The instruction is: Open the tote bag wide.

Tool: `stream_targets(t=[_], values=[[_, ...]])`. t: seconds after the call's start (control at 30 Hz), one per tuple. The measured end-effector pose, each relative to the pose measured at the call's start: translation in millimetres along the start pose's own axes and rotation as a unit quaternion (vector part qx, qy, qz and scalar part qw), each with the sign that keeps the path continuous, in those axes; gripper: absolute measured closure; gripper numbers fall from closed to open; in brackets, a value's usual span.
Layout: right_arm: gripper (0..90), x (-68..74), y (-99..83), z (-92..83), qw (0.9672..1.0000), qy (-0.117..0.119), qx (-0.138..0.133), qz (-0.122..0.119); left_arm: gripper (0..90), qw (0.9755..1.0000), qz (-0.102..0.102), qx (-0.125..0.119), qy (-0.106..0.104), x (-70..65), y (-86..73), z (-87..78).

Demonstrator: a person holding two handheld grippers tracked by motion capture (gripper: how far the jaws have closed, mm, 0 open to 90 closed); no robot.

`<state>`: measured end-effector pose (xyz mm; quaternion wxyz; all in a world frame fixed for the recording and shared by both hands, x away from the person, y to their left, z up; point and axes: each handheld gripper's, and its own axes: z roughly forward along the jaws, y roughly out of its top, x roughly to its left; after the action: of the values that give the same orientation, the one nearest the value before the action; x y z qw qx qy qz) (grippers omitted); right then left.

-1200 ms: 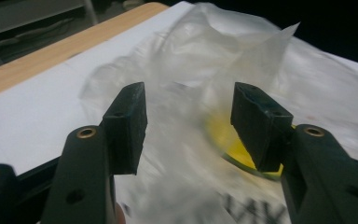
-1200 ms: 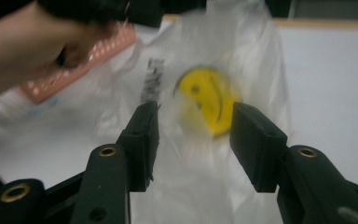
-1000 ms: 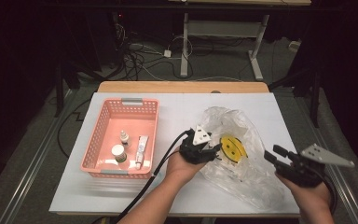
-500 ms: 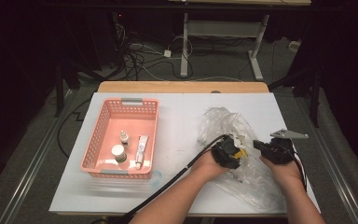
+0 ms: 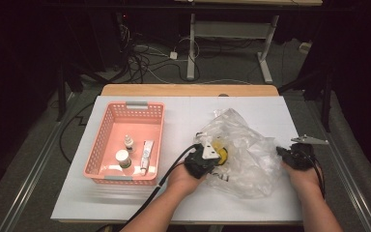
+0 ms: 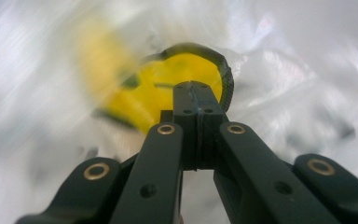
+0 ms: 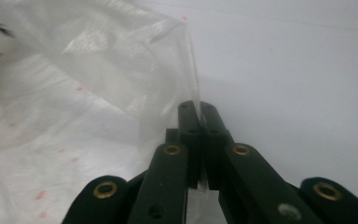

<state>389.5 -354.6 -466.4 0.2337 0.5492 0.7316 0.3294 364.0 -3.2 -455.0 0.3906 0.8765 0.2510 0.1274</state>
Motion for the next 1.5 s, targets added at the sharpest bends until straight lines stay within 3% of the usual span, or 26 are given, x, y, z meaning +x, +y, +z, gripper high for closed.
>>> stream_targets(t=[0.03,0.17,0.3,0.33,0.37,0.4,0.47,0.53,0.57,0.63,0.77,0.83,0.9,0.93,1.0,1.03,1.07,1.1,1.13,1.2,1.27,1.3,1.37,1.4,1.47,1.5], values=[[90.0,0.0,0.0,0.0,1.0,0.0,0.0,0.0,88.7,0.9999,-0.012,0.005,0.005,3.3,-4.8,-4.7],[90.0,-15.8,-1.1,2.1,0.9994,-0.024,0.001,0.024,88.7,0.999,-0.01,0.028,0.034,6.4,-16.1,-16.7],[89.8,-17.8,0.5,0.8,0.9993,-0.021,-0.001,0.029,88.6,0.9994,-0.013,0.024,0.02,4.5,-18.8,-18.5],[83.6,-15.7,1.3,-0.7,0.9996,-0.014,-0.006,0.025,88.4,0.9997,-0.012,0.015,0.017,1.4,-16.7,-18.3],[76.3,-12.3,2.9,-3.5,0.9997,-0.004,-0.013,0.022,88.0,0.9999,-0.006,0.005,0.008,-2.5,-13.2,-17.5],[62.1,-4.4,7.7,-12.1,0.9994,0.011,-0.031,0.014,75.2,0.9999,0.007,-0.009,0.003,-7.7,-8.8,-16.9],[55.8,4.6,13.8,-24.1,0.9981,0.021,-0.058,0.004,63.9,0.9984,0.045,-0.034,0.011,-22.8,9.4,-14.9],[52.8,10.0,16.7,-30.5,0.9974,0.026,-0.067,-0.002,62.2,0.9977,0.054,-0.04,0.009,-26.9,17.5,-12.4],[52.1,21.8,21.2,-43.3,0.9954,0.034,-0.088,-0.018,59.9,0.9973,0.062,-0.038,0.009,-28.7,22.3,-10.3],[54.6,28.3,22.6,-49.3,0.9941,0.043,-0.096,-0.026,59.8,0.9962,0.079,-0.033,0.016,-33.4,35.1,-3.8],[64.8,52.7,20.3,-64.2,0.9893,0.063,-0.116,-0.063,59.9,0.9938,0.097,-0.053,0.014,-40.3,55.2,-1.4],[66.5,60.0,16.3,-68.2,0.9876,0.06,-0.127,-0.071,62.9,0.9956,0.091,-0.023,0.0,-39.6,58.9,11.2],[67.3,65.4,13.6,-73.5,0.9849,0.053,-0.145,-0.078,62.8,0.996,0.086,0.023,-0.01,-36.7,55.9,31.3],[67.6,69.4,13.4,-79.0,0.9821,0.064,-0.161,-0.074,53.0,0.996,0.079,0.04,-0.008,-35.2,53.2,41.3],[69.3,71.5,13.6,-80.7,0.9812,0.071,-0.163,-0.075,48.4,0.9948,0.073,0.071,-0.009,-33.5,49.4,57.4],[70.8,73.0,13.4,-80.6,0.9809,0.079,-0.16,-0.078,43.6,0.9929,0.075,0.091,-0.015,-34.0,48.2,64.0],[71.6,73.3,12.7,-78.0,0.9812,0.088,-0.151,-0.081,44.9,0.993,0.074,0.087,-0.03,-33.5,46.4,65.0],[72.2,73.2,11.0,-73.3,0.9831,0.089,-0.137,-0.083,57.5,0.9922,0.066,0.089,-0.057,-31.8,46.0,64.8],[72.3,72.7,8.1,-67.0,0.9855,0.088,-0.118,-0.084,67.6,0.9919,0.061,0.088,-0.069,-31.0,45.4,65.0],[70.1,66.9,1.0,-49.4,0.9898,0.091,-0.075,-0.08,86.4,0.9926,0.062,0.085,-0.06,-30.4,43.8,64.1],[54.5,56.5,-8.0,-23.7,0.9943,0.082,-0.026,-0.063,88.7,0.994,0.042,0.073,-0.07,-26.9,40.4,62.1],[46.0,54.2,-9.5,-16.7,0.9949,0.083,-0.012,-0.055,88.7,0.9949,0.038,0.062,-0.069,-25.4,37.3,59.5],[40.8,53.4,-10.0,-10.8,0.995,0.089,-0.003,-0.044,88.7,0.9962,0.027,0.041,-0.072,-23.9,30.5,53.2],[25.7,60.4,-9.6,-2.5,0.995,0.08,0.009,-0.059,88.7,0.9966,0.024,0.029,-0.073,-23.5,27.5,48.6],[20.6,67.0,-9.9,2.2,0.9938,0.083,0.022,-0.071,88.7,0.9974,0.019,0.01,-0.069,-21.4,21.2,37.1],[23.8,77.4,-10.1,3.7,0.9921,0.06,0.031,-0.106,88.7,0.9976,0.016,0.004,-0.067,-20.1,18.9,32.9]])
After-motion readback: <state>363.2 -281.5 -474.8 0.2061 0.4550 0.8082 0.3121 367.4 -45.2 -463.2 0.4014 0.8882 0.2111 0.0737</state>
